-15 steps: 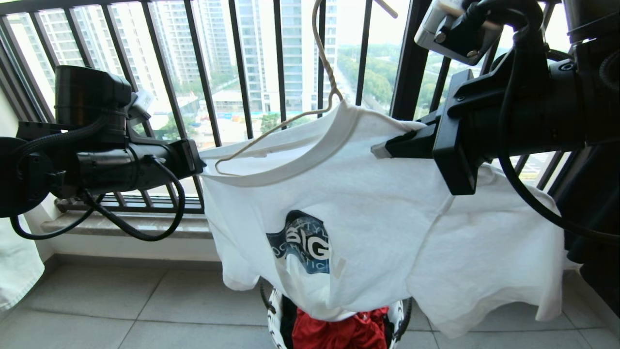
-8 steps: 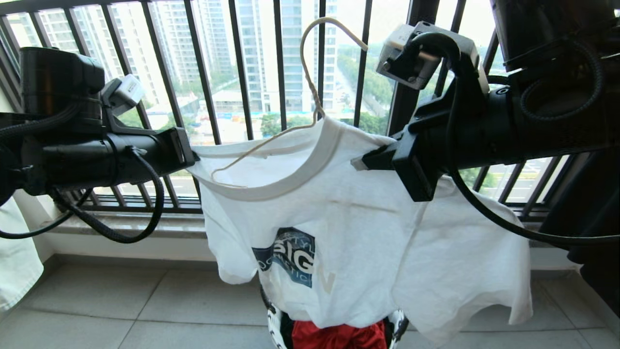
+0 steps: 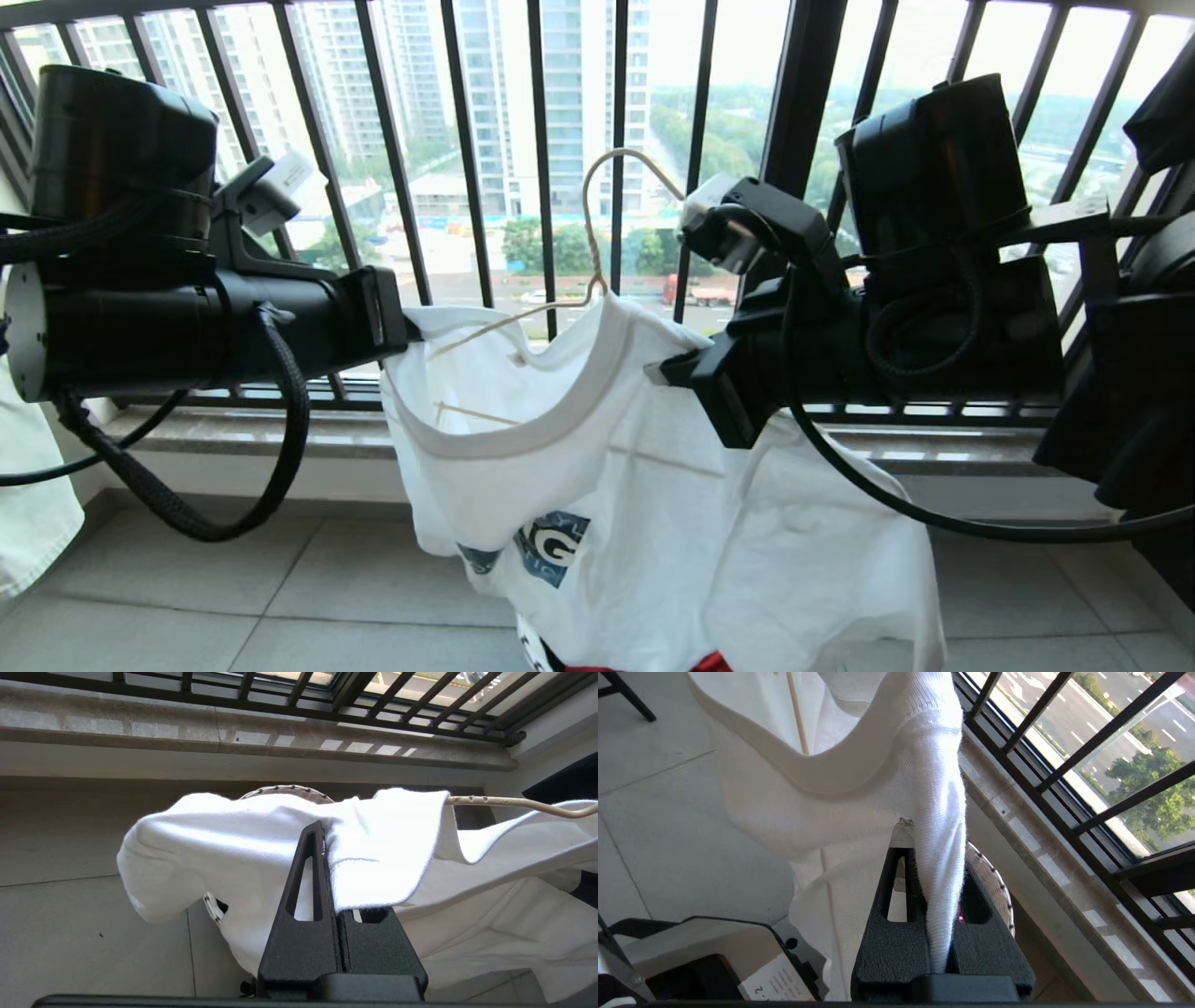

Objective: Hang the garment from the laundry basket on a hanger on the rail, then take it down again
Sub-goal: Hang the clothes on the clothes rack

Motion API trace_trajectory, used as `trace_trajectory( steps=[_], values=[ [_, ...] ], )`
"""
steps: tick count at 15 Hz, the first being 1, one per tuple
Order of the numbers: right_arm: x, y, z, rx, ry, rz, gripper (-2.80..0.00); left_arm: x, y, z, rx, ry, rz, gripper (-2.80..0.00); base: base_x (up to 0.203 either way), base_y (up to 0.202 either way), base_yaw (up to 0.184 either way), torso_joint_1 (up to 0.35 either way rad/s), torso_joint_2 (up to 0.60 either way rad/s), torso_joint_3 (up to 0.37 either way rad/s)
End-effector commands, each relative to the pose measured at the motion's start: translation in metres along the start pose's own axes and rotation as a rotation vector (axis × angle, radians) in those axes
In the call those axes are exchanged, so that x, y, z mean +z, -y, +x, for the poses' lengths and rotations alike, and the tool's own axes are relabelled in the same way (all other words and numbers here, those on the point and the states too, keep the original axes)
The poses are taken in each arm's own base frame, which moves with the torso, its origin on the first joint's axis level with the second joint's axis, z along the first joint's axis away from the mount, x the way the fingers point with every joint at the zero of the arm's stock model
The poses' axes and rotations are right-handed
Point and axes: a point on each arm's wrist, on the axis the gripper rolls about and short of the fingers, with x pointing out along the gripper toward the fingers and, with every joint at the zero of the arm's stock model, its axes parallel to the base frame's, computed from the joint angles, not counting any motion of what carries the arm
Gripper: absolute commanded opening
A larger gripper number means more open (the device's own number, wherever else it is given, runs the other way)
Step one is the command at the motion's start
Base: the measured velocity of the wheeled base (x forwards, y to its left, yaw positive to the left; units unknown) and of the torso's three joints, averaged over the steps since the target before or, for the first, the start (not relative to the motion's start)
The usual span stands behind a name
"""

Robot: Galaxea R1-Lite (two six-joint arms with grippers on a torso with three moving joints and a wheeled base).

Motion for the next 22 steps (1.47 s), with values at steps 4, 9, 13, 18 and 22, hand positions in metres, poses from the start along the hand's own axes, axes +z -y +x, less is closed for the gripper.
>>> trace_trajectory(
  steps=[4, 9, 13, 18, 22],
  values=[
    [-0.016, -0.020, 0.001, -0.048, 0.050, 0.073, -2.80, 0.001, 0.010, -0.009, -0.017, 0.023, 0.008, -2.80, 0.000, 0.000, 0.000, 0.000, 0.00, 0.000],
    [-0.023, -0.021, -0.002, -0.107, 0.068, 0.113, -2.80, 0.018, 0.019, -0.021, 0.054, 0.084, 0.017, -2.80, 0.000, 0.000, 0.000, 0.000, 0.00, 0.000],
    [-0.039, -0.024, 0.006, -0.117, 0.074, 0.115, -2.80, 0.030, 0.033, -0.034, 0.039, 0.067, 0.042, -2.80, 0.000, 0.000, 0.000, 0.000, 0.00, 0.000],
    [-0.037, -0.024, 0.008, -0.115, 0.108, 0.120, -2.80, 0.028, 0.055, -0.002, -0.021, 0.018, 0.119, -2.80, 0.000, 0.000, 0.000, 0.000, 0.00, 0.000],
    [-0.038, -0.025, 0.013, -0.112, 0.110, 0.123, -2.80, 0.026, 0.079, 0.012, -0.091, 0.002, 0.154, -2.80, 0.000, 0.000, 0.000, 0.000, 0.00, 0.000]
  ],
)
